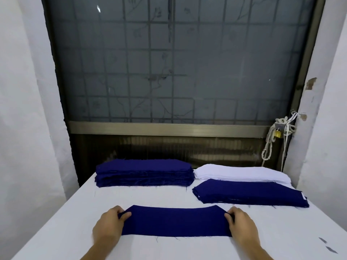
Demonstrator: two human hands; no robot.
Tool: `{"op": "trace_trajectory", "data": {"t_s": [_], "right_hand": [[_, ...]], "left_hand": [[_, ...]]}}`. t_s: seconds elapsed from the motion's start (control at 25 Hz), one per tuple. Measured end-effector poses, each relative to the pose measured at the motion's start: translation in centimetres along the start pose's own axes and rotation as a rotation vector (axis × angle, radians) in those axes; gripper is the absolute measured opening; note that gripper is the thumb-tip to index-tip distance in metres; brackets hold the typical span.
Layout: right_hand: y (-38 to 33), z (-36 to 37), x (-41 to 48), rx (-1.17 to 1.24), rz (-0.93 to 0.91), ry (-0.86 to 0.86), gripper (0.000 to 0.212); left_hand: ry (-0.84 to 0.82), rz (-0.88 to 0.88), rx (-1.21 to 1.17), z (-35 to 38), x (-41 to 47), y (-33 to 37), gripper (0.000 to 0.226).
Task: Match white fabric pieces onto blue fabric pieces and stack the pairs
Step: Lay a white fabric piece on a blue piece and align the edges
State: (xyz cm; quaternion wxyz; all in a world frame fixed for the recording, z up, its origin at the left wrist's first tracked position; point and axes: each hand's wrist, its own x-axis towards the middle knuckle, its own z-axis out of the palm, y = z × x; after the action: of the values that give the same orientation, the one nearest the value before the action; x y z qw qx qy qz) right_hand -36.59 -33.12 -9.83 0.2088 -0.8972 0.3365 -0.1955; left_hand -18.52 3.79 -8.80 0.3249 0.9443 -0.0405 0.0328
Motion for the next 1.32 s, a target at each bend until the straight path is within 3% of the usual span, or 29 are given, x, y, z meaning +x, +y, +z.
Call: {"op": "trace_trajectory", "data": {"t_s": [0.16, 0.56, 0.84, 0.96, 1.04, 1.2, 1.32], "right_hand": [[0.1, 0.2, 0.2, -0.002, 0.006, 0.011, 0.020], [-0.2, 0.2, -0.4, 0.010, 0.011, 0.041, 0.018], [-0.1, 0.1, -0.1, 0.063, 0.001, 0.070, 0.013], [-0.1, 0.1, 0.2, 0.087, 0.006, 0.113, 0.012], [0.1, -0.3, 1.2, 0.088, 0.001, 0.139, 0.013], [0.1, -1.8, 5.2, 0.065, -0.008, 0.208, 0.011], [0.0, -2.8, 8.6, 0.069, -0.027, 0.230, 0.011]], "left_hand": [[0.119, -0.009, 0.004, 0.5, -0.6, -0.2, 0.026], [0.142, -0.025, -0.020, 1.2, -0.3, -0.9, 0.030], [0.172, -0.020, -0.027, 1.2, -0.2, -0.5, 0.021], [0.183, 0.069, 0.130, 1.2, 0.2, 0.1, 0.015], [0.189, 0.146, 0.225, 1.1, 1.4, 1.3, 0.030], [0.065, 0.406, 0.071, 1.0, 4.0, 6.9, 0.021], [-0.041, 0.492, -0.056, 2.2, 6.1, 12.8, 0.010]]}}
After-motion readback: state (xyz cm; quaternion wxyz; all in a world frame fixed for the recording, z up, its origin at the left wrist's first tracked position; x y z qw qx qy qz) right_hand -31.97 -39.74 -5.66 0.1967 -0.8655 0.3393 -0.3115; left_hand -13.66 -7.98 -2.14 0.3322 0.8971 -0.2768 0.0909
